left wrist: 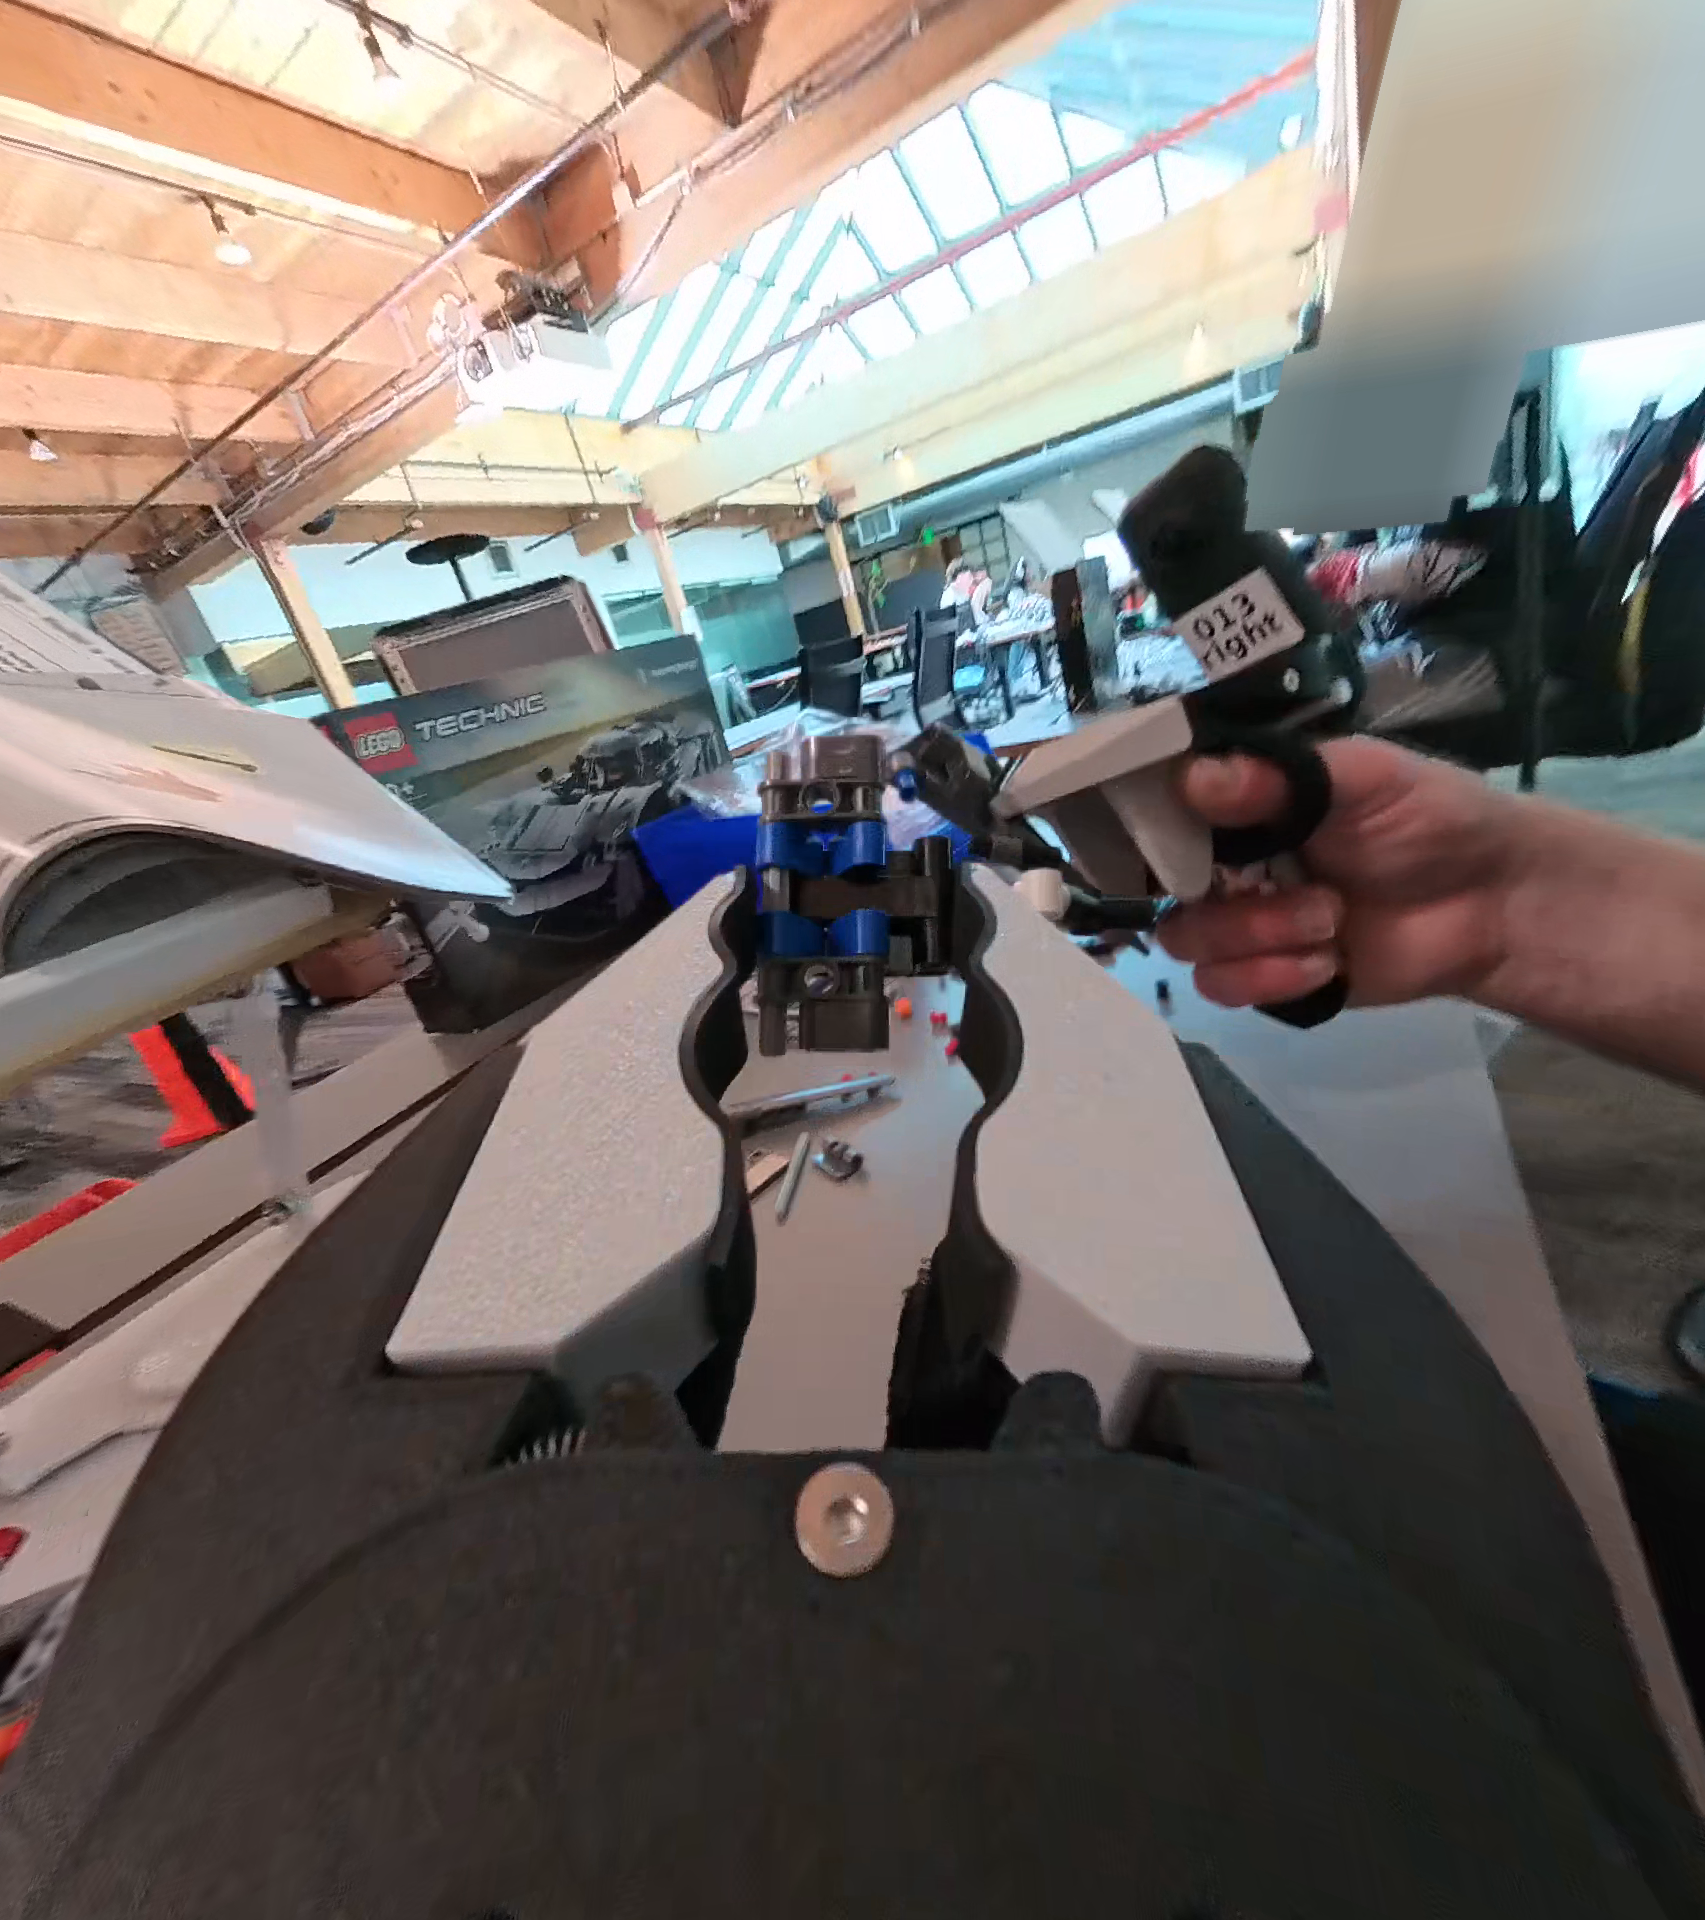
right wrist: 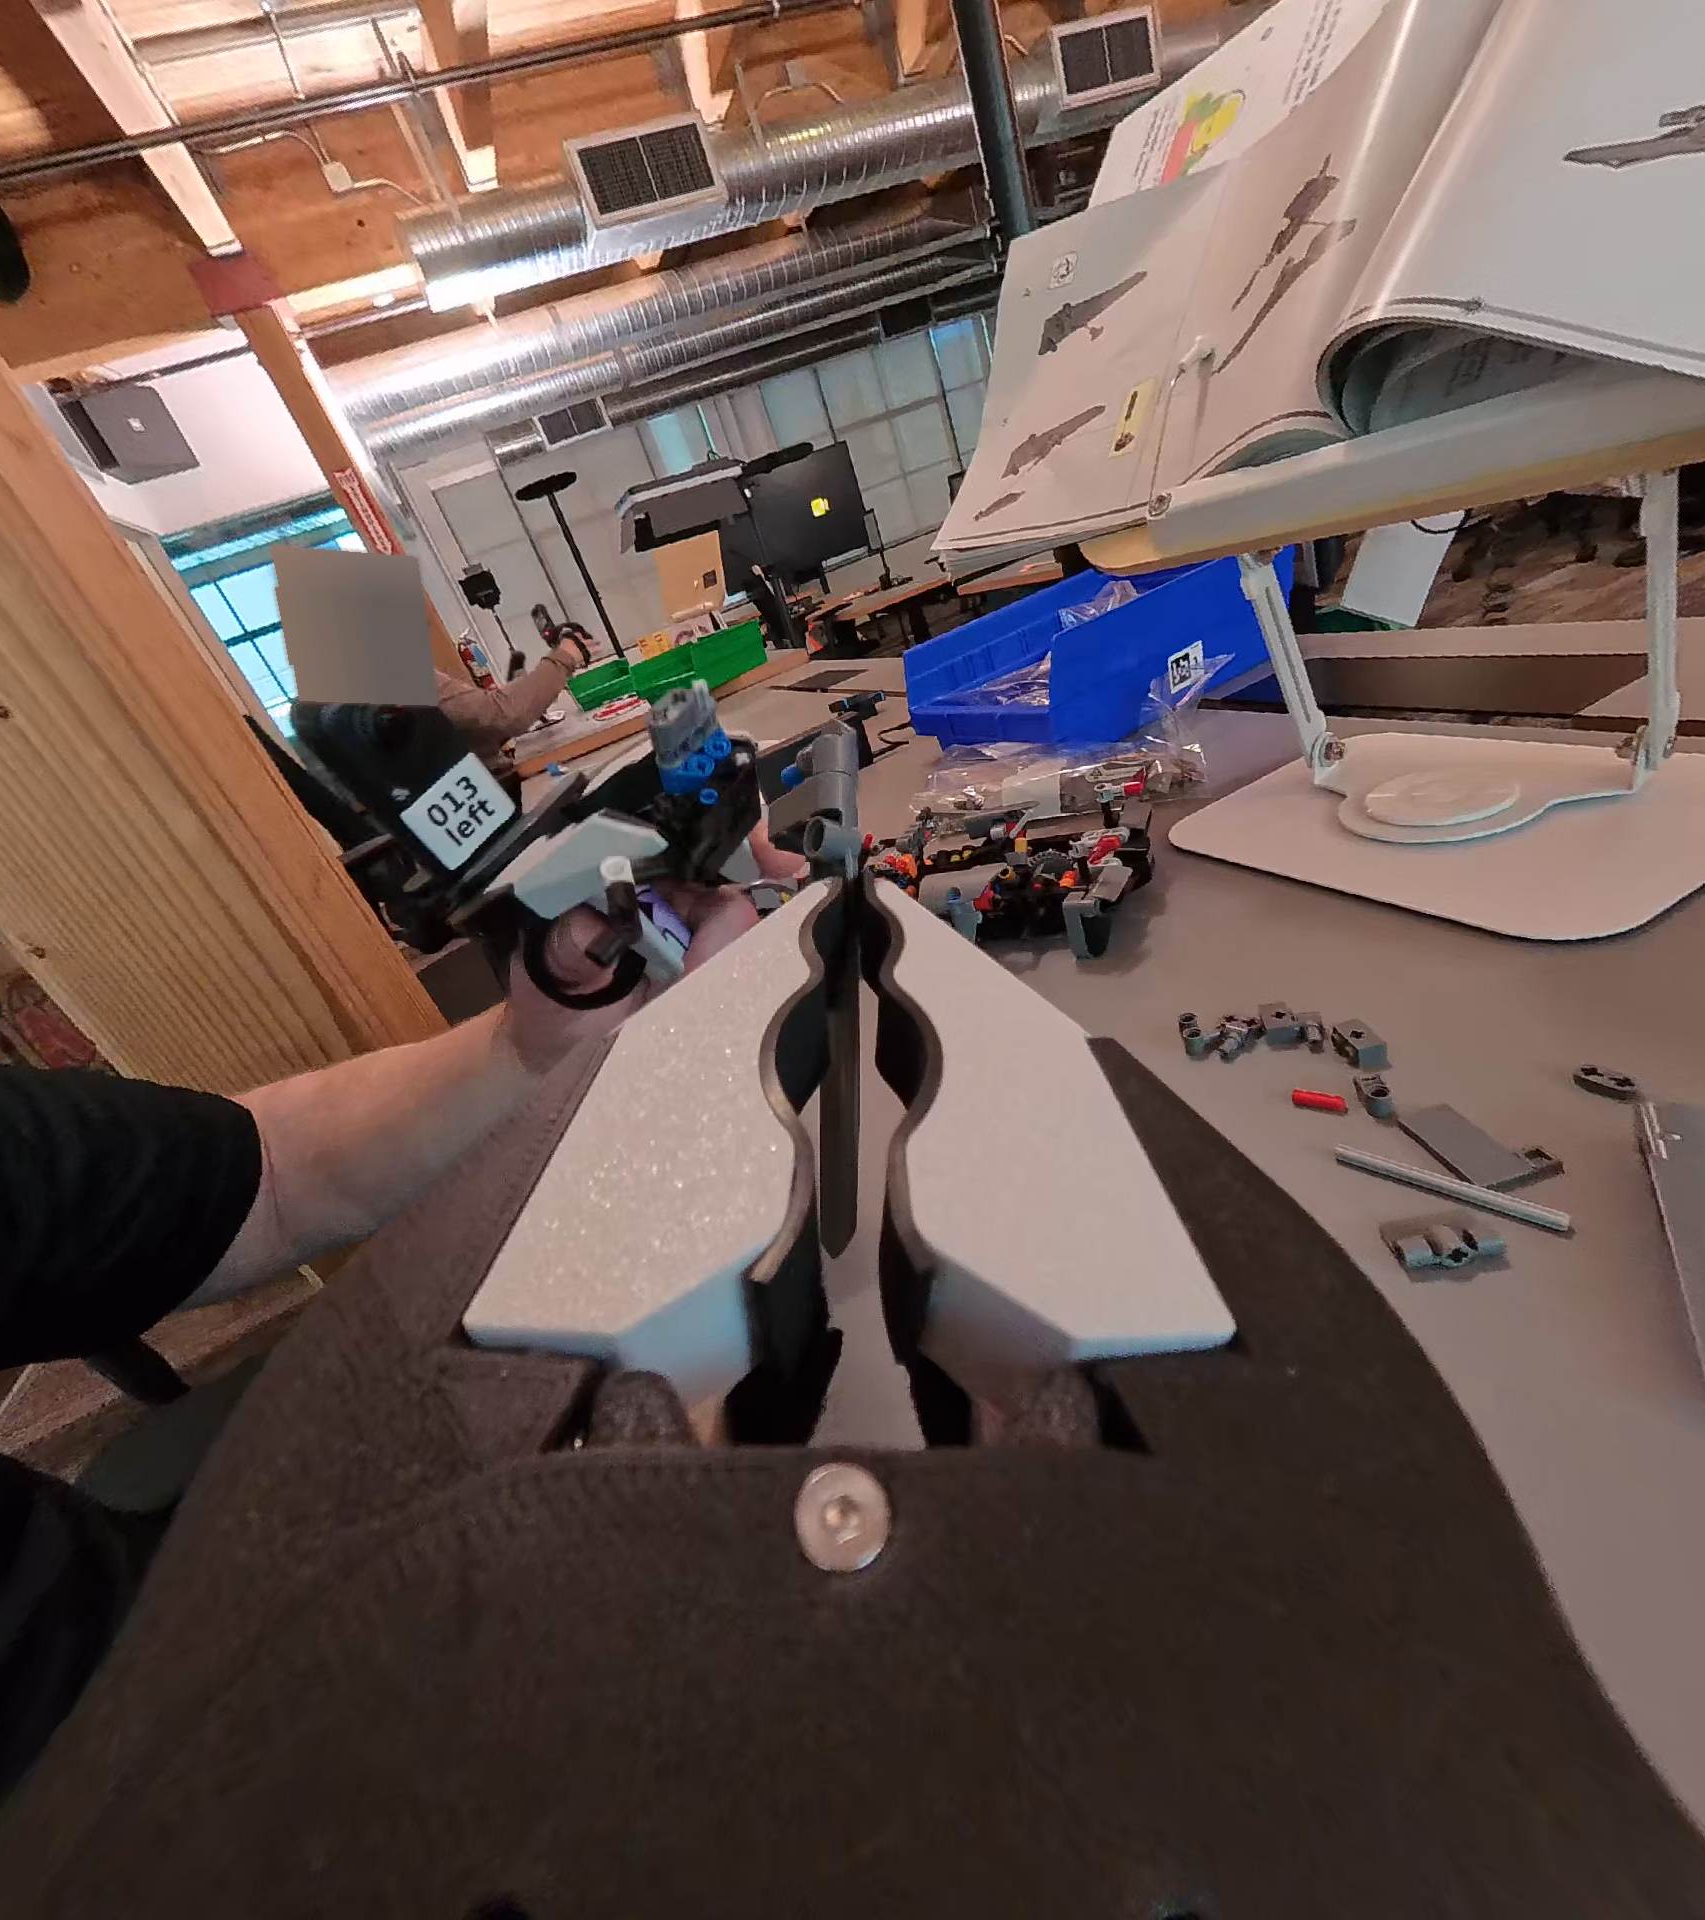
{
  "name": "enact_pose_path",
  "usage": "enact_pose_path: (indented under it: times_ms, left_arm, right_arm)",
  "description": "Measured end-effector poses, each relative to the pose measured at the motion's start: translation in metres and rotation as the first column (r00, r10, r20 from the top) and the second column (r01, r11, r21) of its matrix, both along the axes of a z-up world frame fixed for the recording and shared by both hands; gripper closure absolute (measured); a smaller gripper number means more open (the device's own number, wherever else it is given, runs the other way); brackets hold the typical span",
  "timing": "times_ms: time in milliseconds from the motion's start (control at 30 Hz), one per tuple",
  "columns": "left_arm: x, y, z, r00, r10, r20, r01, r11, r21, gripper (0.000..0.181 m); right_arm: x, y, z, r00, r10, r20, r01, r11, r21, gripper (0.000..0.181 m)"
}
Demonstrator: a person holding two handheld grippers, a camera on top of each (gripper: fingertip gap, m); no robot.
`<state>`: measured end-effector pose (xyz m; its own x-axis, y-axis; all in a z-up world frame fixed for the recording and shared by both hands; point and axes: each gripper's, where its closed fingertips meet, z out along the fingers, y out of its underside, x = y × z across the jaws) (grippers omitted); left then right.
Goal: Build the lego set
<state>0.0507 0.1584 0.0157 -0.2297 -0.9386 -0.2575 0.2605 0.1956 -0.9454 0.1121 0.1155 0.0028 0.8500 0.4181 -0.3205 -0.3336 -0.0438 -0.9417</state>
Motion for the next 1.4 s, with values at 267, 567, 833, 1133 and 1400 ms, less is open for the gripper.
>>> enact_pose_path:
  times_ms: [267,567,833,1133,1400]
  left_arm:
    - [-0.008,0.000,0.014,0.986,-0.159,0.042,0.164,0.972,-0.171,0.147]
    - [-0.015,0.003,0.020,0.972,-0.223,0.069,0.233,0.947,-0.220,0.147]
    - [-0.018,-0.005,0.021,0.951,-0.301,0.072,0.309,0.921,-0.237,0.147]
    - [-0.020,-0.007,0.023,0.934,-0.349,0.080,0.358,0.902,-0.240,0.147]
    - [-0.016,-0.013,0.018,0.945,-0.323,0.051,0.326,0.929,-0.173,0.147]
  right_arm:
    - [-0.001,0.000,0.001,1.000,0.008,-0.014,-0.008,1.000,-0.002,0.181]
    - [-0.005,0.001,0.000,1.000,0.018,-0.021,-0.018,1.000,-0.005,0.181]
    - [-0.005,0.000,-0.001,1.000,0.016,-0.023,-0.016,1.000,-0.006,0.181]
    - [-0.008,-0.002,0.000,0.999,0.023,-0.024,-0.023,1.000,-0.004,0.181]
    - [-0.012,-0.002,0.001,0.999,0.038,-0.027,-0.039,0.999,-0.005,0.181]
